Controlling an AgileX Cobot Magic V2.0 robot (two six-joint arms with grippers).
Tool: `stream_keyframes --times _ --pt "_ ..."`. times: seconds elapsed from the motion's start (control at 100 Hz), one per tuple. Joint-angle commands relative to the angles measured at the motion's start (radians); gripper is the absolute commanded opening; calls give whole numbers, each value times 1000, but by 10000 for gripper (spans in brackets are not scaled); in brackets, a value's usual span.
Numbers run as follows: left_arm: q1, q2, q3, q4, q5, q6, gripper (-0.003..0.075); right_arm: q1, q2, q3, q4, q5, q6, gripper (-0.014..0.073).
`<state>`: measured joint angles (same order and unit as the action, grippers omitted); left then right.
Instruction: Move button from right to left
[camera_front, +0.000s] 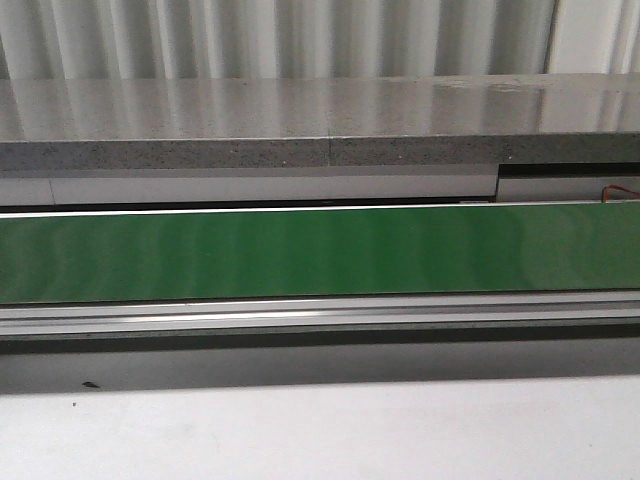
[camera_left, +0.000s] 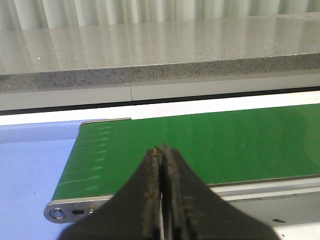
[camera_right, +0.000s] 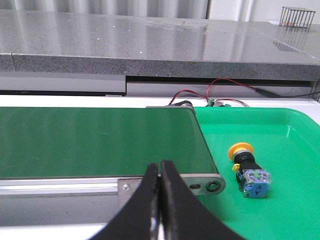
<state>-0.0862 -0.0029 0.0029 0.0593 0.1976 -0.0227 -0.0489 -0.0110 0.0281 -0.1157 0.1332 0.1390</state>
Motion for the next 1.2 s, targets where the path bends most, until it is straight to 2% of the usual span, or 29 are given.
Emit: stream_keyframes --times 0.0,0.86,0.98,1.19 --pt "1 -32 40 0 -79 -7 -20 -4 -19 -21 -15 -77 -5 -68" --pt "1 -32 40 0 -79 -7 -20 -4 -19 -30 -15 -69 -5 -68" --pt "1 -32 40 0 -79 -7 -21 -4 1 -91 -15 0 -5 -68" --pt "1 -32 40 0 -79 -7 -21 -4 140 -300 -15 224 -5 -68"
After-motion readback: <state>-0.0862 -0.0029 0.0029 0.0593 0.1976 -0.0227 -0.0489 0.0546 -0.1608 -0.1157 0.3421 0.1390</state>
